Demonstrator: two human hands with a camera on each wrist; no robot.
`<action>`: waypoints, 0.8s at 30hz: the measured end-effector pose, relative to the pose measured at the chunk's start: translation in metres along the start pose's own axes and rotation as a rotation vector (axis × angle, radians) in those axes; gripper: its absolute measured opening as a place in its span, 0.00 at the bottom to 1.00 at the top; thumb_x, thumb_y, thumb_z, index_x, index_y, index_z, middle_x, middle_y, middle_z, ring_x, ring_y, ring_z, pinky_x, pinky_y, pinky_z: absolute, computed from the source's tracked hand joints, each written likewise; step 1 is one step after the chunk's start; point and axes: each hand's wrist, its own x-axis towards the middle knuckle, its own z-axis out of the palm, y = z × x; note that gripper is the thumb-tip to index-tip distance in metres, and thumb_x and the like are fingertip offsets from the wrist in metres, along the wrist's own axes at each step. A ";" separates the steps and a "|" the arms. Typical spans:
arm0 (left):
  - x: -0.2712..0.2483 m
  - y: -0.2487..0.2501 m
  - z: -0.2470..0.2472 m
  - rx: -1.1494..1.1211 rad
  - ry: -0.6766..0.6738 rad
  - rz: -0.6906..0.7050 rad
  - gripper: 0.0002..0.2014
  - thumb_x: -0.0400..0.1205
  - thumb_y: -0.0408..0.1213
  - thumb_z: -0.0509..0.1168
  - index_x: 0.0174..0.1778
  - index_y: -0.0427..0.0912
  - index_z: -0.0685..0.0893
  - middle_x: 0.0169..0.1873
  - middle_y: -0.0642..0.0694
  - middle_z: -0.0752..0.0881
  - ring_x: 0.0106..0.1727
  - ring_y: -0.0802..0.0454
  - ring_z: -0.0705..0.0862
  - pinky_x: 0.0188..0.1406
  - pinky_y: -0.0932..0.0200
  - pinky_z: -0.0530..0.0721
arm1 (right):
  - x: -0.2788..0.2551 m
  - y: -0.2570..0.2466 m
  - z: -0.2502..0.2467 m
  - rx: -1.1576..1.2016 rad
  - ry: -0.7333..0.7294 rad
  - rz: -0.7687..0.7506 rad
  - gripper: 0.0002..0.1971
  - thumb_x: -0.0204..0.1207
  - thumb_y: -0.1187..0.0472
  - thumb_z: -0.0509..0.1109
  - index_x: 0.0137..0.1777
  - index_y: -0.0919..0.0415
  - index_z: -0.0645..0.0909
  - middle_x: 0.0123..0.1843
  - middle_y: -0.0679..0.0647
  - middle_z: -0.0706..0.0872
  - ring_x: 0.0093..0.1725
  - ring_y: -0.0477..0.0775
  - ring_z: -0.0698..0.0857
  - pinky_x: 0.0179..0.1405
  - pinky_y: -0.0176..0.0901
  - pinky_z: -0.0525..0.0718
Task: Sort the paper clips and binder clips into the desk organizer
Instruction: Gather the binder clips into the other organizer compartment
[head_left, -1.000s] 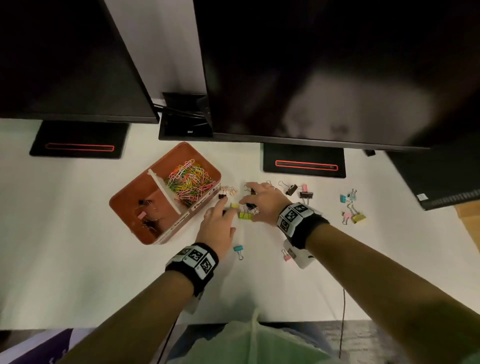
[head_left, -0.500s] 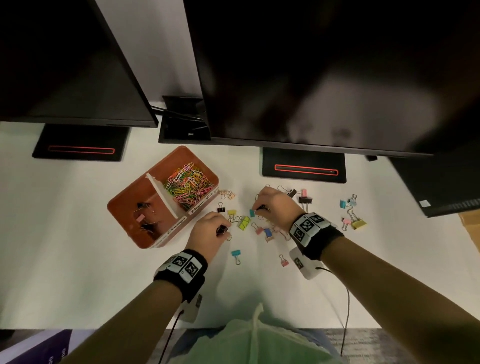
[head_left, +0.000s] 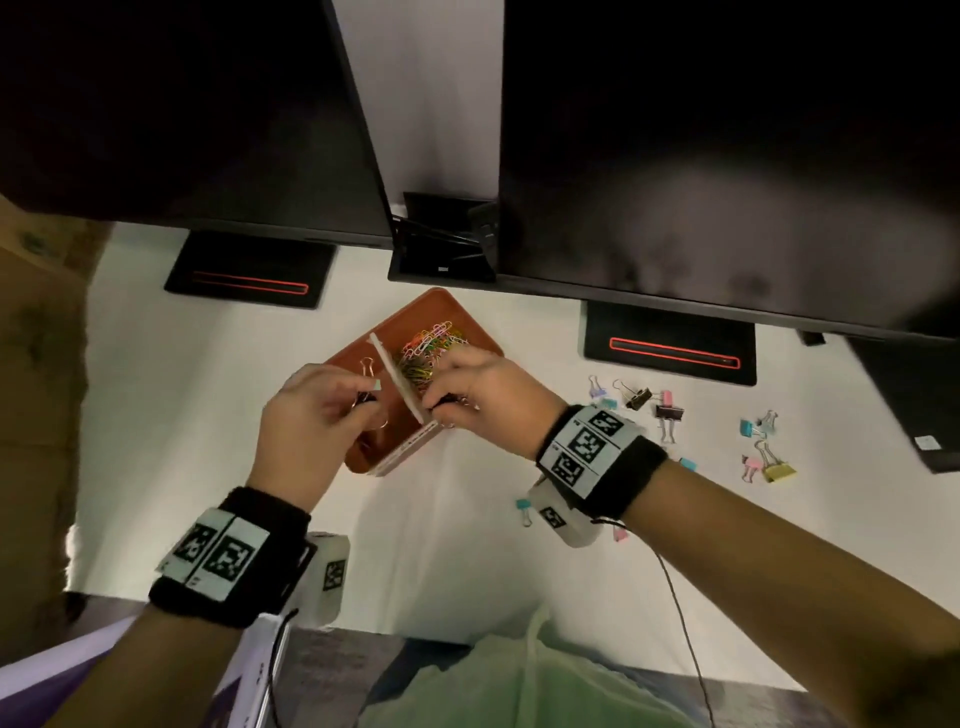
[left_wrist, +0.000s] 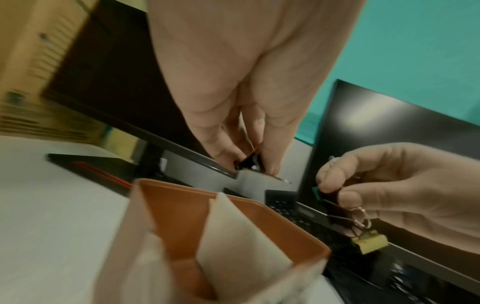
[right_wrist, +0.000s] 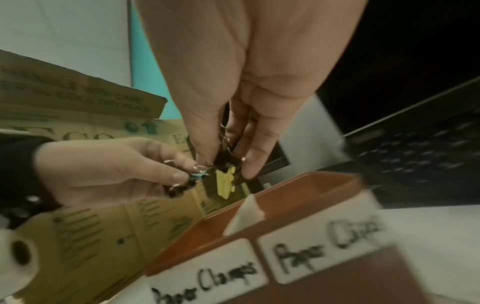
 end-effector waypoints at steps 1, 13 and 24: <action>0.004 -0.009 -0.008 0.029 -0.002 -0.038 0.09 0.71 0.29 0.74 0.43 0.47 0.88 0.47 0.47 0.84 0.44 0.56 0.84 0.50 0.67 0.84 | 0.011 -0.010 0.011 0.005 -0.019 -0.031 0.06 0.71 0.65 0.73 0.48 0.60 0.86 0.51 0.58 0.81 0.51 0.56 0.81 0.57 0.50 0.81; -0.003 0.007 -0.017 -0.037 -0.069 0.097 0.09 0.82 0.42 0.61 0.54 0.48 0.84 0.49 0.51 0.83 0.50 0.56 0.83 0.54 0.58 0.82 | 0.001 0.007 0.021 -0.015 0.049 0.006 0.07 0.75 0.56 0.70 0.50 0.55 0.83 0.55 0.52 0.80 0.51 0.50 0.82 0.51 0.50 0.85; -0.026 0.002 0.135 0.436 -0.643 0.158 0.27 0.79 0.38 0.65 0.72 0.58 0.64 0.80 0.47 0.48 0.82 0.44 0.48 0.78 0.44 0.63 | -0.084 0.085 -0.006 -0.266 -0.238 0.554 0.27 0.69 0.48 0.74 0.68 0.49 0.74 0.72 0.56 0.72 0.69 0.59 0.74 0.70 0.54 0.74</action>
